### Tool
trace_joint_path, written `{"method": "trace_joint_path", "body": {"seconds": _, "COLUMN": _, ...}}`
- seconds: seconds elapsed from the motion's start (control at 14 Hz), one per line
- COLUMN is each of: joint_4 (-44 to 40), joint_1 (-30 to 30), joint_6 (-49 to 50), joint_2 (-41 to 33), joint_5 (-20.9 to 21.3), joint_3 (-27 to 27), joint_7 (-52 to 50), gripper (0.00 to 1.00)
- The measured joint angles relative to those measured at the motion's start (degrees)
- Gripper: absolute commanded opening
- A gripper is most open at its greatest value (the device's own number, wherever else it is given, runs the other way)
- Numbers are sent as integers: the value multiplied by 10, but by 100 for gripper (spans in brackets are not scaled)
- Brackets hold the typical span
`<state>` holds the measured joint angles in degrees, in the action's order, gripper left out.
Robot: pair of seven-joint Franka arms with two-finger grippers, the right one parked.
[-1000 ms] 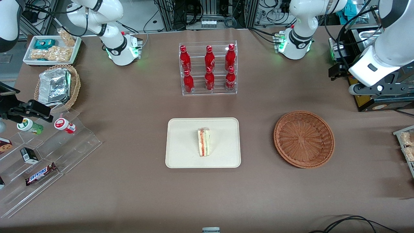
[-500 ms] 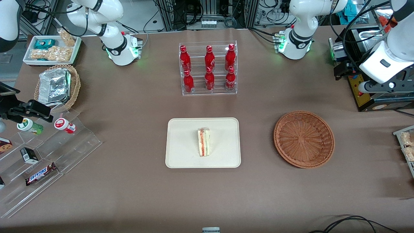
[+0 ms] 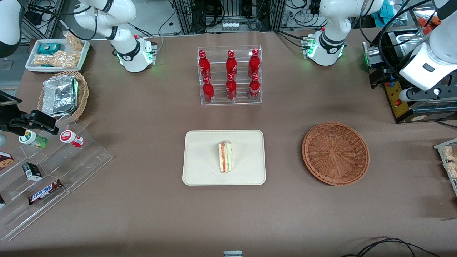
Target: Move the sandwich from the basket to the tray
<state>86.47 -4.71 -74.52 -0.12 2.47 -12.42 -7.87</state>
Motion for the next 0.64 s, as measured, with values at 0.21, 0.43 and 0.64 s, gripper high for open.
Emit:
{"method": "trace_joint_path", "body": {"seconds": 0.21, "joint_4": 0, "joint_1": 21, "joint_6": -1, "joint_2": -1, "joint_5": -7, "joint_3": 36, "joint_7": -1, "gripper": 100}}
{"method": "trace_joint_path", "body": {"seconds": 0.43, "joint_4": 0, "joint_1": 24, "joint_6": -1, "joint_2": -1, "joint_5": -7, "joint_3": 44, "joint_7": -1, "gripper": 100}}
{"method": "trace_joint_path", "body": {"seconds": 0.64, "joint_4": -1, "joint_1": 24, "joint_6": -1, "joint_2": -1, "joint_5": -8, "joint_3": 44, "joint_7": -1, "gripper": 100}}
